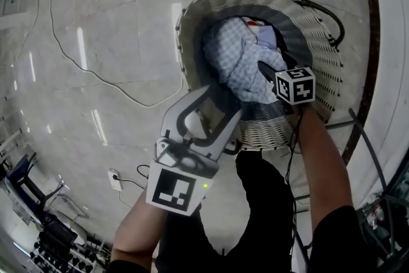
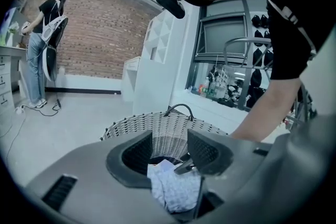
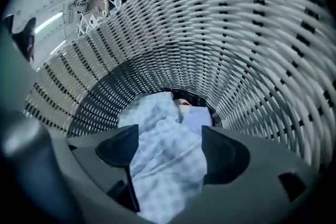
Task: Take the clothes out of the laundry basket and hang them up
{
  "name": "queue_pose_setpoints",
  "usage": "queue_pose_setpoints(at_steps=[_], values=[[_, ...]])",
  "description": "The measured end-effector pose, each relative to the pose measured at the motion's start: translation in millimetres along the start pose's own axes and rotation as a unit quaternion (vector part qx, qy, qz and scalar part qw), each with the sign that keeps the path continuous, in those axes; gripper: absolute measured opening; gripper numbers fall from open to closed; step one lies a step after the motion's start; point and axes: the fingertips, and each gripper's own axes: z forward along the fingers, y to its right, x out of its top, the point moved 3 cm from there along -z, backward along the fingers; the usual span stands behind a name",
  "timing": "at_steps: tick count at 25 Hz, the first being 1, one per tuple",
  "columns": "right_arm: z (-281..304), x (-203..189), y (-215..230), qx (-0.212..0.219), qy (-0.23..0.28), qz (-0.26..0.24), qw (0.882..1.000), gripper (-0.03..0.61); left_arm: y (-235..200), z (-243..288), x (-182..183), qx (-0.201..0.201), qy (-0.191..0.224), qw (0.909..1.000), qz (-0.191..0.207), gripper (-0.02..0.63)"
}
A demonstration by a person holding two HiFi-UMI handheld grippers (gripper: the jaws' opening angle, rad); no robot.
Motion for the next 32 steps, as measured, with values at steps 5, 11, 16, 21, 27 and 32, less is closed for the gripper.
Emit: queue_pose_setpoints(at_steps=[5,11,16,21,27,32], values=[[25,-18,9,-0.006,-0.023,-0.013,1.0,0.379,-3,9,-15,-0.007,-0.004,0.9999,0.007,0.199],[42,-41,13,-0.004,-0.073,-0.014,0.997,0.181,-5,15,-23,-0.01,-0.002,0.9999,0.009,0.199],[30,-32,12,-0.013,-0.056,0.002,0.998,0.022,-7,13,-24,-0.009,-0.002,0.9999,-0.005,0.199],[-1,-8,-5,-0.008,-0.013,0.014,1.0,0.02,-3,5,-15,-0.012,-0.011,0.9999,-0.005,0.199],[-49,14,-39,-0.008,0.027,0.022,0.999,0.018,4,-18,16,-0.02,-0.012,0.9997,0.001,0.198],[-97,34,-63,-0.012,0.07,0.037,0.997,0.017,11,-44,51,-0.023,0.001,0.9995,0.02,0.198]])
